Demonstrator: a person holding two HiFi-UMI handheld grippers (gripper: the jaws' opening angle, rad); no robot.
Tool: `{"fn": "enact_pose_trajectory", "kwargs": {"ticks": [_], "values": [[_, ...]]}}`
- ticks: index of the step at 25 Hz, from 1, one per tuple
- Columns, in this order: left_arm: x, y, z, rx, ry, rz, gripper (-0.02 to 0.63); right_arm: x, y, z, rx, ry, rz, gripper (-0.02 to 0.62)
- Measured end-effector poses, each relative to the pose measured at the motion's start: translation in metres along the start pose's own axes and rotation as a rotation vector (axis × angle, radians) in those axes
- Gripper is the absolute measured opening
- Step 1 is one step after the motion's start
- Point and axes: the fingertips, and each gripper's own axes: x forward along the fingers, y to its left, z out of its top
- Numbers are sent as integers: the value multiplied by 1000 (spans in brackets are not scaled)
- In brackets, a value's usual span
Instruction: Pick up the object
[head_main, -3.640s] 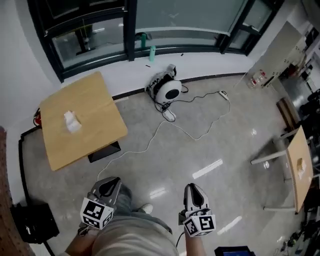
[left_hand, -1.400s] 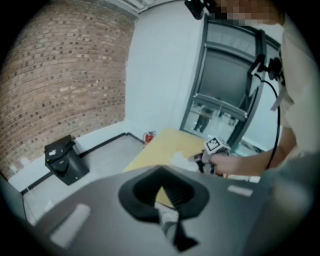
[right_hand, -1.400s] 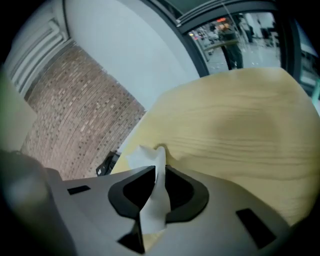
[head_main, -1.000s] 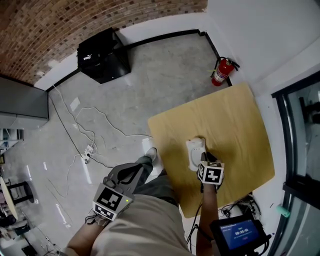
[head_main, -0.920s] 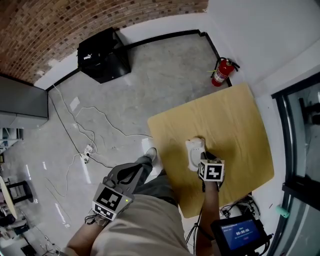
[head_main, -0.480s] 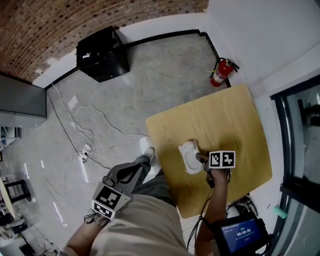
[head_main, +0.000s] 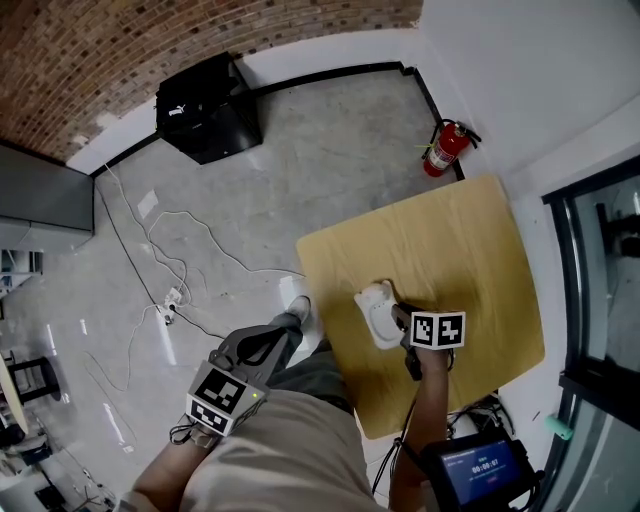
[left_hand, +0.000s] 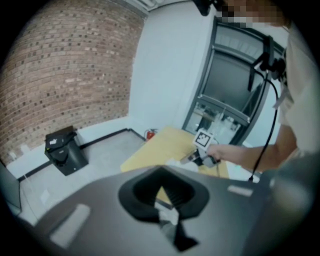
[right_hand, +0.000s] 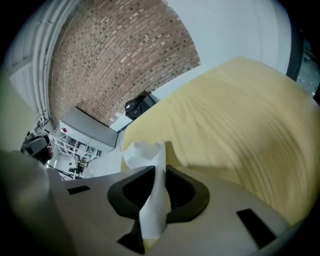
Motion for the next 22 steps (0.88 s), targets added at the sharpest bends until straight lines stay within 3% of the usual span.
{"fn": "enact_pose_trajectory", "kwargs": {"ticks": [4, 7, 9, 11, 14, 17, 20, 22], "values": [[9, -1, -7, -76, 5, -56, 2, -19, 7, 20, 29, -107, 55, 77], [54, -15, -17, -186, 49, -222, 8, -38, 12, 40, 38, -185, 105, 77], [97, -28, -14, -252, 77, -351, 150, -48, 21, 55, 32, -238, 143, 77], [131, -37, 2, -324, 81, -456, 237, -58, 36, 69, 12, -286, 173, 77], [152, -60, 31, -418, 53, -602, 275, -84, 62, 81, -27, -363, 216, 77], [148, -85, 56, -493, 10, -735, 362, -103, 94, 86, -52, -423, 316, 77], [139, -82, 79, -508, -49, -744, 362, -108, 120, 98, -44, -459, 396, 75], [130, -77, 87, -475, -66, -729, 311, -116, 128, 104, -40, -492, 428, 75]]}}
